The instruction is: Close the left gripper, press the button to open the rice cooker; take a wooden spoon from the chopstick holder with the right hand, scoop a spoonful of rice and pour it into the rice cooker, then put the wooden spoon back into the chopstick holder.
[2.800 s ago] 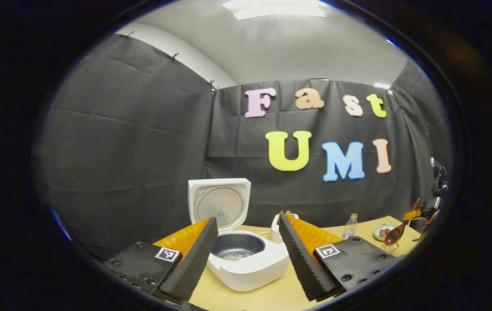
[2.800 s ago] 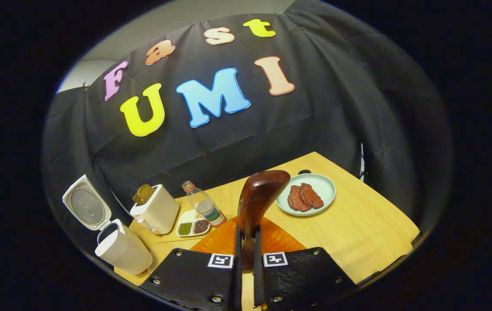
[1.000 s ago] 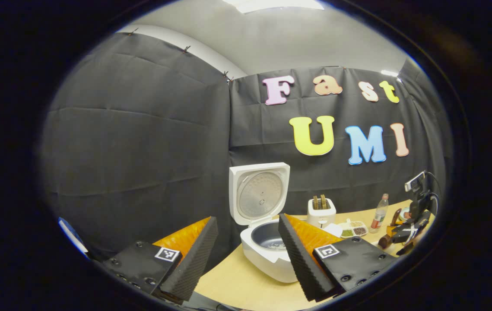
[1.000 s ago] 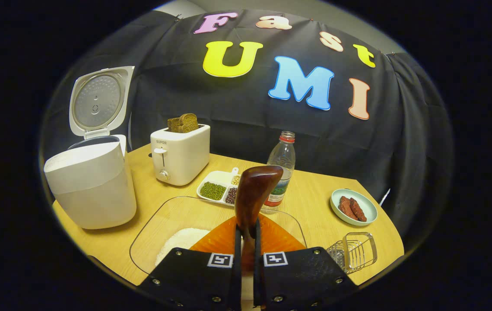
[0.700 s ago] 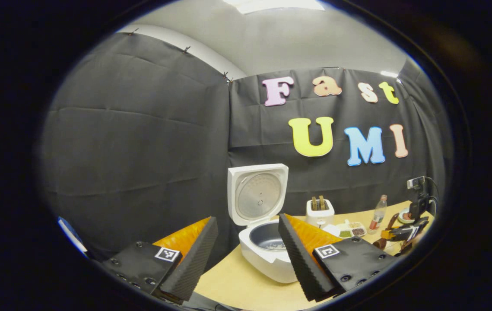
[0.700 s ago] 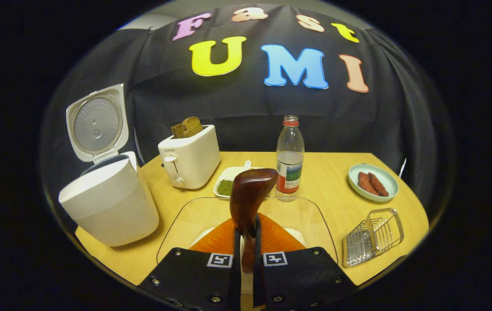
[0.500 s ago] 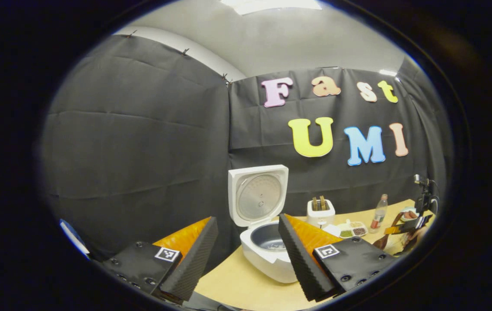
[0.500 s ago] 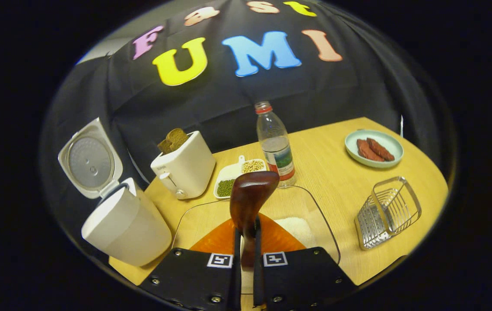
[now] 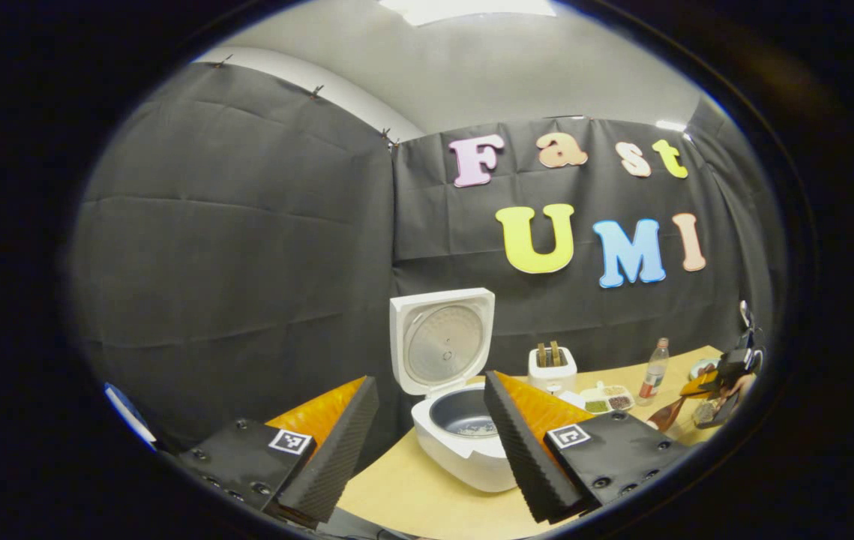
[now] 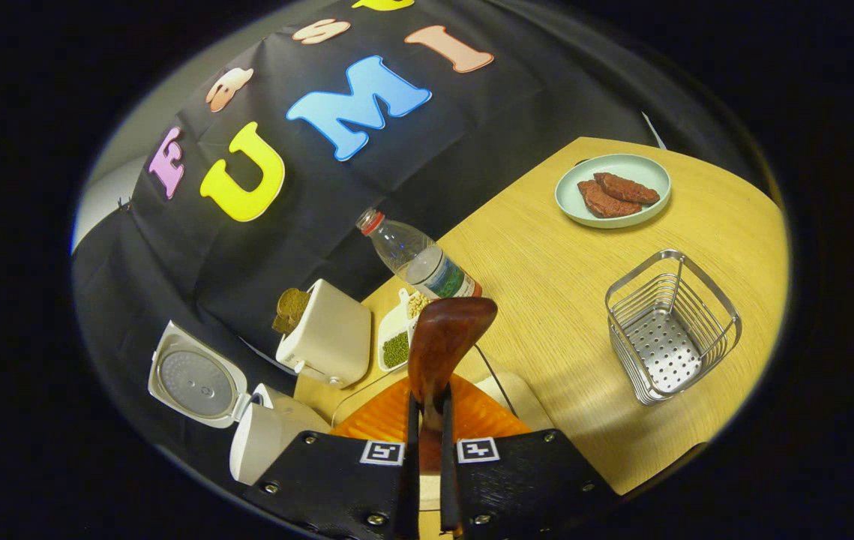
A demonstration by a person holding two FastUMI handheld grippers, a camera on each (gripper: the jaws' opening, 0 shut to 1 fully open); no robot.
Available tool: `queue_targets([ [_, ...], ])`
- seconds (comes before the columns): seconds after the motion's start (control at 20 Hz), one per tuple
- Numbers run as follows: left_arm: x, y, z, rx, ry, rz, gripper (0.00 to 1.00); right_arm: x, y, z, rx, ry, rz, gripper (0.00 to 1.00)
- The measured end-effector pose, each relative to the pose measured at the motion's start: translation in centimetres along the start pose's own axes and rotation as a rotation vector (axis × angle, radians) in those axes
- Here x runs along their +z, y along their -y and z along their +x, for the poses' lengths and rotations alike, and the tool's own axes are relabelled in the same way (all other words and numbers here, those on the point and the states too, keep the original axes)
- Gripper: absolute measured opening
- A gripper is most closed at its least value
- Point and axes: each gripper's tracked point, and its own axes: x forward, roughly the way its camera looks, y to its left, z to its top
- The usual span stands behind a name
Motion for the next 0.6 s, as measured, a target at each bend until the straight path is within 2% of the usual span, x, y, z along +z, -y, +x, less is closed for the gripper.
queue_targets([
  [0.05,0.1,0.1,0.0,-0.003,0.002,-0.001,0.98,0.4,-0.3,-0.3,0.019,0.0,0.025,0.12],
  [0.15,0.1,0.6,-0.2,-0.009,0.005,-0.011,0.96,1.1,-1.5,-1.3,0.066,0.002,0.069,0.12],
  [0.2,-0.1,0.6,-0.2,-0.011,0.005,-0.016,0.98,1.3,-2.4,-1.5,0.094,0.001,0.094,0.11],
  [0.4,-0.6,0.2,-0.3,-0.006,0.0,-0.041,0.98,2.4,-6.5,-2.6,0.205,-0.003,0.188,0.11],
  [0.6,-1.8,-0.2,-0.3,-0.006,-0.025,-0.058,0.96,2.6,-10.5,-2.9,0.265,-0.023,0.141,0.11],
])
